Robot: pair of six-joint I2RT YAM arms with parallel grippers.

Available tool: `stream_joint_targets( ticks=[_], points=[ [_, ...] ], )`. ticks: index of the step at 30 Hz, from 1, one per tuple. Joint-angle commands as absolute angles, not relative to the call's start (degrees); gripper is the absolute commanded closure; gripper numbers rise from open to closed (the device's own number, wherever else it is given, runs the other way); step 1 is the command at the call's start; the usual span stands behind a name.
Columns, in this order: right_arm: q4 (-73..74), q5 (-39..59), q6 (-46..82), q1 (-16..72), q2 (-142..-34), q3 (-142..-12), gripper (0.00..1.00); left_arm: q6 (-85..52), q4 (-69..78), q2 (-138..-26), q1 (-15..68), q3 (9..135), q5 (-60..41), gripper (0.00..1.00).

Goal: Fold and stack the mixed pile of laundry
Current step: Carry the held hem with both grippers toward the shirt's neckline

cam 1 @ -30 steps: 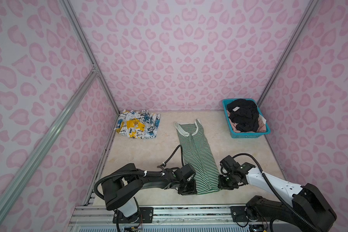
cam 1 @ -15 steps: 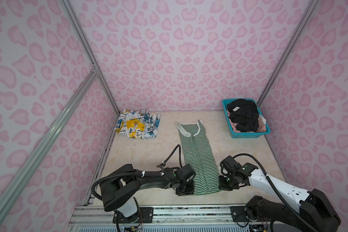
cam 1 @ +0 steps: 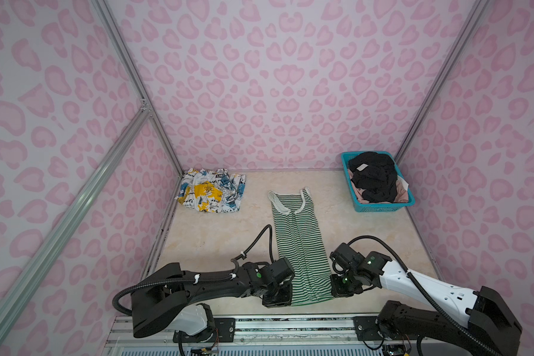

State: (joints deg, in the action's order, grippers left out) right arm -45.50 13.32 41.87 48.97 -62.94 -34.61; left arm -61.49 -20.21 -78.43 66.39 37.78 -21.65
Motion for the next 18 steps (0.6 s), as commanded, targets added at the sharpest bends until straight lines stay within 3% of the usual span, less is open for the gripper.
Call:
stream_joint_targets(
  ticks=[1,6,18],
  points=[
    [-51.65,7.52,42.95,49.68,-62.64,-37.77,1.00,-62.38,-28.03,-75.25,65.58,39.68,-17.38,0.98],
    [-53.63,2.75,39.00,47.71,-65.75,-45.61,1.00,-59.80,-31.36,-72.81,60.65,44.13,-17.72,0.98],
    [-47.90,9.15,27.43,35.88,-84.27,-58.82,1.00,-46.89,-33.99,-78.45,45.53,48.48,-22.98,0.98]
  ],
)
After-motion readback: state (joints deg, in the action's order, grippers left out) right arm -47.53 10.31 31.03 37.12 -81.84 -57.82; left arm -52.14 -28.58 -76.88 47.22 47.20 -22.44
